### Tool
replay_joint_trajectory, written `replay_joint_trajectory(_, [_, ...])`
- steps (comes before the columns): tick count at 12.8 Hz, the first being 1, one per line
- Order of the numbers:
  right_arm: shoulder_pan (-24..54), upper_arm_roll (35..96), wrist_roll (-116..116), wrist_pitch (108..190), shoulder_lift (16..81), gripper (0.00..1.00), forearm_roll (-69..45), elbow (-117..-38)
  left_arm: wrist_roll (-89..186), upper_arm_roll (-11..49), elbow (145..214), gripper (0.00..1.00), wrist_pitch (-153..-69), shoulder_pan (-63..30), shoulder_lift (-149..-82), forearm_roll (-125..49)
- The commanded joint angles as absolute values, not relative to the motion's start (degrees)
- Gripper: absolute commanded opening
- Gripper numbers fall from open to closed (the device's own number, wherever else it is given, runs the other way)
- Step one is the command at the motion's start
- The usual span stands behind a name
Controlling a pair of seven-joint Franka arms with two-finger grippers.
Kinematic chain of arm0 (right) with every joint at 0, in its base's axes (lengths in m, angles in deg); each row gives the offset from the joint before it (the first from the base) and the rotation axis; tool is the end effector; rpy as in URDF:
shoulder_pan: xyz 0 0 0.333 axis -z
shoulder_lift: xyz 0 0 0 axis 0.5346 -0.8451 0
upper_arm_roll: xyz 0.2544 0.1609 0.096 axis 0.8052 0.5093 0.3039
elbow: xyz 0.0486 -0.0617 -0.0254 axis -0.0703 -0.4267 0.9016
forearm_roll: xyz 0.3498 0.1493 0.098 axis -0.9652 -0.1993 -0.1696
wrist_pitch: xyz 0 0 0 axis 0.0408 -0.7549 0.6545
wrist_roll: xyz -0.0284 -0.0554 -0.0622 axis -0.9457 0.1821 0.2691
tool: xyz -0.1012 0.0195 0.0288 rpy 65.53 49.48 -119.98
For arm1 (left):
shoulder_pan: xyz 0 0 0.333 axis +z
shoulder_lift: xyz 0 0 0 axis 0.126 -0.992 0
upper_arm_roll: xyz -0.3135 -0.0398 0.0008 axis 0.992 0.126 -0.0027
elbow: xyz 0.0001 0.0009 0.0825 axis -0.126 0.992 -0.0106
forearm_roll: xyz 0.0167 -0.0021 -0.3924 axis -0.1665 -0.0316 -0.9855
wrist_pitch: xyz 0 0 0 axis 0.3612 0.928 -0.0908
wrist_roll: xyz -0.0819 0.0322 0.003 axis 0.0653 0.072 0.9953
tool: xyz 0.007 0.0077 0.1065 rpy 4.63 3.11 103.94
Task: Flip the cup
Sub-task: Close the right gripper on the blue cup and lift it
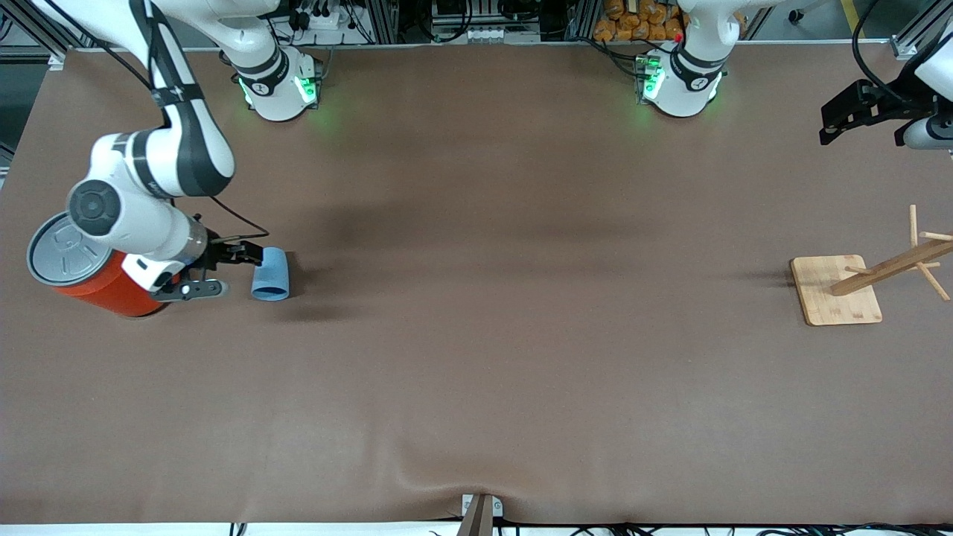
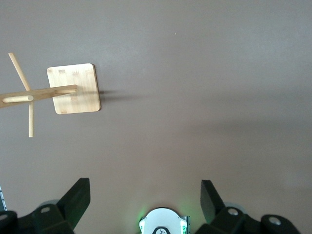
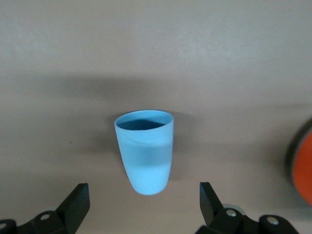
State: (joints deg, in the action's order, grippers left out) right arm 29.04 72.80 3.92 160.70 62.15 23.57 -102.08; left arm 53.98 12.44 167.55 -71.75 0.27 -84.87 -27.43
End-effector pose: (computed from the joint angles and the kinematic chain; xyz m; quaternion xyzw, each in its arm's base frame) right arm 0.5438 0.0472 0.3065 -0.9971 -0.0459 0.0604 0.0071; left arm 0.5030 -0.0407 0.6751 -0.9987 0.0275 0.0361 0.0226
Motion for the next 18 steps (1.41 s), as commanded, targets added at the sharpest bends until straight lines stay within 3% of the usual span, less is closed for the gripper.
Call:
replay_joint_trajectory(1, [28.10, 72.73, 3.88, 168.01, 62.12, 1.00, 22.90, -107.65, 55.27, 12.65, 166.72, 1.00, -70.72, 0.67, -85.10, -27.78])
replay_joint_trajectory(9, [27.48, 72.56, 3.09, 179.96, 51.41, 1.00, 22.99, -107.66, 55.08, 12.73, 167.07, 1.00, -70.63, 0.41, -85.45, -26.98])
replay_joint_trajectory(10, [27.65, 72.56, 2.92, 180.76, 50.78, 0.89, 23.08, -107.66, 55.26, 12.82, 166.90, 1.00, -70.54, 0.50, -85.28, -26.98])
replay_joint_trajectory(11, [27.66, 72.65, 2.13, 180.07, 50.95, 0.39, 23.08, -107.57, 55.35, 12.73, 166.64, 1.00, -70.54, 0.58, -85.19, -26.98])
replay_joint_trajectory(12, [27.48, 72.73, 2.04, 178.84, 51.48, 0.05, 23.08, -107.05, 55.27, 12.65, 166.63, 1.00, -70.54, 0.59, -85.10, -26.98])
replay_joint_trajectory(13, [27.57, 72.74, 2.04, 176.39, 51.48, 0.00, 22.99, -105.56, 55.09, 12.65, 166.63, 1.00, -70.54, 0.59, -85.19, -26.98])
replay_joint_trajectory(15, [27.22, 72.91, 2.47, 169.55, 51.39, 0.00, 22.82, -99.86, 54.65, 12.65, 166.63, 1.00, -70.54, 0.59, -85.28, -27.07])
replay_joint_trajectory(18, [26.87, 77.55, 1.86, 152.69, 51.13, 0.00, 22.64, -86.43, 55.18, 12.56, 166.63, 1.00, -70.54, 0.67, -85.19, -27.07])
